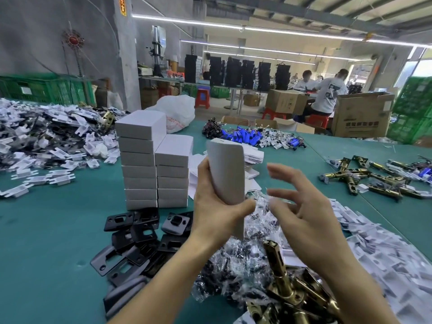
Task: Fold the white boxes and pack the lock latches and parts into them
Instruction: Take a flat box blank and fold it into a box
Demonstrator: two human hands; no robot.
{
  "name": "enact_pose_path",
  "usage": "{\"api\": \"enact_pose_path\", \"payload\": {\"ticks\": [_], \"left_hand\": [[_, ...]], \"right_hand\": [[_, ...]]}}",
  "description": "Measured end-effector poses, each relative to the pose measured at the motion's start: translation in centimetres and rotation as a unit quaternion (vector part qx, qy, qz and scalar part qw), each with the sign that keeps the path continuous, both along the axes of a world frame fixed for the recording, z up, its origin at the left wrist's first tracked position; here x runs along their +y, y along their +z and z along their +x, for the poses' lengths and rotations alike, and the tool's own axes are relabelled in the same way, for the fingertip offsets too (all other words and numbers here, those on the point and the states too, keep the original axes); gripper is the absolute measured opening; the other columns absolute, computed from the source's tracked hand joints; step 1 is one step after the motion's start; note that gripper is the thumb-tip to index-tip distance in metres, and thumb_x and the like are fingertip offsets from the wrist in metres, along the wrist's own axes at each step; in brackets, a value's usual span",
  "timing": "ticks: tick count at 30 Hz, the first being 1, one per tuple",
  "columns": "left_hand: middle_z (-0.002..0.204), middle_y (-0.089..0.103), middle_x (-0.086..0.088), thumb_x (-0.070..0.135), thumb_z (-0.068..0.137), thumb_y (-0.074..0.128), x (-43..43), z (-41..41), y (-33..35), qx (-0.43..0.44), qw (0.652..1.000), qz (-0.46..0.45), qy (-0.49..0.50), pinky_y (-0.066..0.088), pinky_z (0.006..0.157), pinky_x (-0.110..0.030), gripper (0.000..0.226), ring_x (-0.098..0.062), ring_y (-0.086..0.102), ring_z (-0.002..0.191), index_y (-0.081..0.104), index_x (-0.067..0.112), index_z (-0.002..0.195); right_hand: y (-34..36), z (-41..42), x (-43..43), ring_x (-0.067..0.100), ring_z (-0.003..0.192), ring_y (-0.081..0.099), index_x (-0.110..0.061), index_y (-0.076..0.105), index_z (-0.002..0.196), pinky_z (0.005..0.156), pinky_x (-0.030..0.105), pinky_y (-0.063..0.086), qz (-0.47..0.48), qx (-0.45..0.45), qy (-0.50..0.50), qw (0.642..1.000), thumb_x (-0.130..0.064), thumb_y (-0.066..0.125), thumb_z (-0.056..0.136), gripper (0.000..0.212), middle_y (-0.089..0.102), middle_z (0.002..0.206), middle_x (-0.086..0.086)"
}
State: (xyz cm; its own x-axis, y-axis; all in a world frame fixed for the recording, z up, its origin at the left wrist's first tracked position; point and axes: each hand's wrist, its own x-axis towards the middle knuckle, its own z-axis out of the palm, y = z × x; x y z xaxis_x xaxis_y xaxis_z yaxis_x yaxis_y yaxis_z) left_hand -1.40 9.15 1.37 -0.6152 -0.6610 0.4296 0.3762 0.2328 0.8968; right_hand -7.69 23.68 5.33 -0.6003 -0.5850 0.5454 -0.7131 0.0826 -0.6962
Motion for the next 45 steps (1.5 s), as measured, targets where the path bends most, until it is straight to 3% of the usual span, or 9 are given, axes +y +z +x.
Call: {"api": "enact_pose_path", "payload": {"ticks": [4, 8, 18, 22, 26, 31, 37, 41, 45], "left_hand": [[0.109, 0.063, -0.007, 0.019, 0.06, 0.084, 0.7, 0.4, 0.1, -0.012, 0.993, -0.046, -0.11, 0.061, 0.077, -0.051, 0.081, -0.032, 0.067, 0.096, 0.042, 0.043, 0.124], [0.103, 0.069, 0.006, 0.021, 0.064, 0.084, 0.7, 0.5, 0.2, 0.004, 0.984, -0.027, -0.179, 0.058, 0.075, -0.026, 0.068, -0.012, 0.07, 0.09, 0.05, 0.032, 0.122], [0.121, 0.066, -0.025, 0.045, 0.068, 0.065, 0.3, 0.9, 0.9, -0.017, 0.964, 0.101, -0.244, 0.052, 0.093, -0.056, 0.076, -0.036, 0.066, 0.106, 0.055, 0.003, 0.131], [0.098, 0.077, -0.009, 0.042, 0.078, 0.059, -0.3, 1.6, 0.7, -0.014, 0.922, 0.172, -0.347, 0.06, 0.071, -0.029, 0.059, -0.02, 0.075, 0.086, 0.056, 0.007, 0.124], [0.103, 0.076, -0.012, 0.047, 0.065, 0.085, -0.6, 1.6, 0.7, -0.003, 0.897, 0.197, -0.395, 0.06, 0.073, -0.031, 0.057, -0.022, 0.075, 0.091, 0.076, 0.015, 0.112], [0.109, 0.074, -0.017, 0.052, 0.067, 0.071, -0.8, 0.9, 0.3, -0.041, 0.914, 0.221, -0.338, 0.06, 0.076, -0.033, 0.055, -0.023, 0.072, 0.091, 0.078, 0.017, 0.109], [0.111, 0.074, -0.019, 0.046, 0.091, 0.066, -0.4, -0.2, 0.5, -0.02, 0.953, 0.216, -0.21, 0.059, 0.089, -0.048, 0.043, -0.033, 0.07, 0.1, 0.075, 0.008, 0.108], [0.098, 0.078, -0.002, 0.058, 0.084, 0.048, -0.2, -0.5, 0.2, -0.006, 0.98, 0.163, -0.117, 0.059, 0.064, -0.027, 0.055, -0.016, 0.075, 0.085, 0.07, 0.016, 0.113], [0.1, 0.078, 0.005, 0.073, 0.078, 0.034, -0.2, -0.5, -0.3, -0.028, 0.982, 0.161, -0.097, 0.06, 0.069, -0.023, 0.073, -0.01, 0.074, 0.092, 0.069, 0.022, 0.117]], "right_hand": [[0.2, 0.3, -0.5, -0.007, 0.108, 0.061, -0.067, 0.043, 0.126, 0.075, 0.009, 0.052, -0.048, -0.071, 0.053, 0.995, -0.049, 0.053, 0.088, 0.043, 0.052, 0.126, -0.037], [-0.4, -0.2, -0.8, 0.01, 0.102, 0.069, -0.051, 0.06, 0.121, 0.089, 0.042, 0.058, -0.061, -0.138, 0.101, 0.983, -0.052, 0.053, 0.089, 0.034, 0.068, 0.119, -0.015], [-1.2, -0.6, -1.0, 0.02, 0.091, 0.073, -0.029, 0.068, 0.114, 0.068, 0.025, 0.058, -0.082, -0.28, 0.148, 0.945, -0.034, 0.061, 0.081, 0.034, 0.074, 0.106, 0.005], [-1.5, -0.5, -1.2, 0.017, 0.092, 0.071, -0.041, 0.062, 0.123, 0.074, 0.032, 0.06, -0.056, -0.274, 0.155, 0.948, -0.041, 0.062, 0.08, 0.043, 0.072, 0.109, 0.003], [-1.6, -0.6, -1.2, 0.013, 0.094, 0.071, -0.047, 0.061, 0.121, 0.072, 0.027, 0.058, -0.058, -0.268, 0.163, 0.948, -0.05, 0.066, 0.075, 0.046, 0.072, 0.107, -0.002], [-2.0, -0.8, -1.5, 0.018, 0.103, 0.07, -0.052, 0.057, 0.124, 0.086, 0.039, 0.058, -0.068, -0.287, 0.16, 0.942, -0.051, 0.068, 0.074, 0.051, 0.071, 0.111, 0.003], [-1.7, -0.6, -1.3, 0.027, 0.08, 0.073, -0.042, 0.055, 0.11, 0.063, 0.039, 0.06, -0.14, -0.322, 0.153, 0.924, -0.033, 0.076, 0.07, 0.046, 0.075, 0.098, 0.01], [-1.8, 0.2, -1.7, 0.021, 0.074, 0.071, -0.039, 0.052, 0.114, 0.058, 0.032, 0.057, -0.128, -0.298, 0.165, 0.931, -0.024, 0.074, 0.077, 0.046, 0.072, 0.099, 0.01], [-2.0, 0.7, -2.0, 0.018, 0.095, 0.069, -0.043, 0.047, 0.123, 0.07, 0.032, 0.058, -0.113, -0.263, 0.178, 0.942, -0.025, 0.07, 0.084, 0.049, 0.059, 0.126, -0.001]]}}
